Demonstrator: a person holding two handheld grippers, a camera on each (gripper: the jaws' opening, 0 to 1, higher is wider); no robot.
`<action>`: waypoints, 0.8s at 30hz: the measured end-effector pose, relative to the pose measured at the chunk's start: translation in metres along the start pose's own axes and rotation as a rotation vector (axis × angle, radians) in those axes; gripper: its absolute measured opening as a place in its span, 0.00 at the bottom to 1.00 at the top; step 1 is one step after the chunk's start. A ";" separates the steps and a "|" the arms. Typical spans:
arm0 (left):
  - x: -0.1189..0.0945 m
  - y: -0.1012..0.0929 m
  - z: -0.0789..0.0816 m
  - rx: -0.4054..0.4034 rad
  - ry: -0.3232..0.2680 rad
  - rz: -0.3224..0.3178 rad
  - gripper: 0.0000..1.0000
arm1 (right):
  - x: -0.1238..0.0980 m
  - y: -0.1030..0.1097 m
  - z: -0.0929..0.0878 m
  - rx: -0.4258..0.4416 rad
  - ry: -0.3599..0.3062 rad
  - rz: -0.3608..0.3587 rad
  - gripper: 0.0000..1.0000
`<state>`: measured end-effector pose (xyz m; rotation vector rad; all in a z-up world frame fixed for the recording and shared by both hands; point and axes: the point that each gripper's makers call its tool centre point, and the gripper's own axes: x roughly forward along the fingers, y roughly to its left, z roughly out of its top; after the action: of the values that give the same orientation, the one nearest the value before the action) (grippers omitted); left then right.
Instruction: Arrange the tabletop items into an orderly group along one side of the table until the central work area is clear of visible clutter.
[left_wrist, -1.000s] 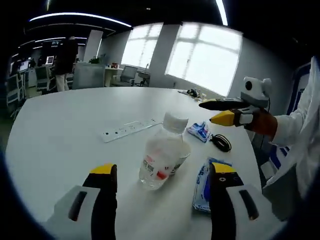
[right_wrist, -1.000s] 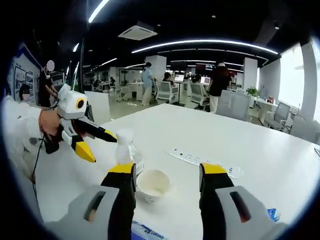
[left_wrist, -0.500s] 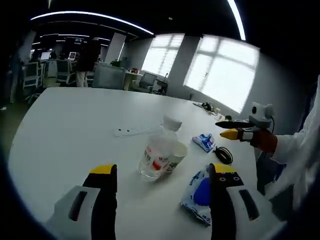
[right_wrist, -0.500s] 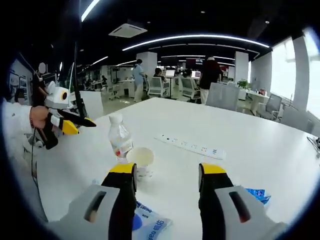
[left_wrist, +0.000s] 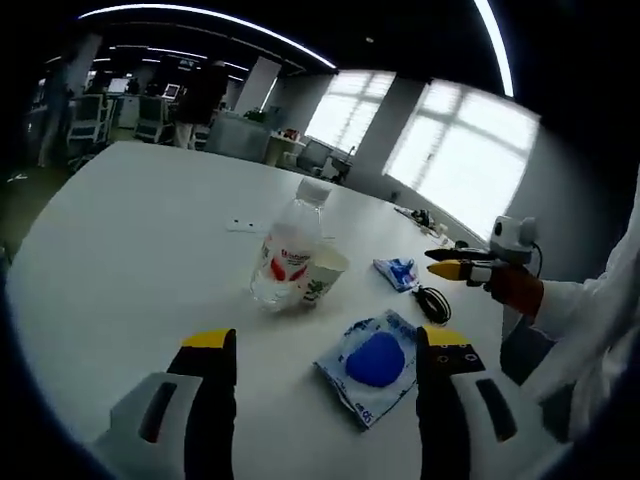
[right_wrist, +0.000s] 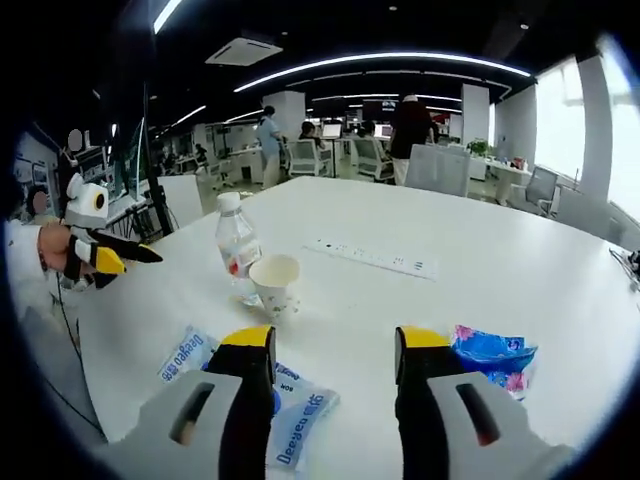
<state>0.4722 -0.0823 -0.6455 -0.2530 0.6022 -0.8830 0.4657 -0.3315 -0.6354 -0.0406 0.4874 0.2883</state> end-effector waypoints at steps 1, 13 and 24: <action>-0.002 -0.002 -0.003 -0.009 -0.002 0.004 0.74 | -0.001 0.000 -0.002 0.005 0.002 0.000 0.46; 0.002 -0.020 -0.044 -0.059 0.034 0.049 0.63 | -0.020 0.011 -0.055 0.075 0.087 0.011 0.43; 0.012 -0.041 -0.088 -0.103 0.098 0.052 0.55 | -0.028 0.016 -0.096 0.141 0.147 0.015 0.38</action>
<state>0.3994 -0.1142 -0.7025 -0.2871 0.7440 -0.8182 0.3938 -0.3340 -0.7069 0.0794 0.6534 0.2661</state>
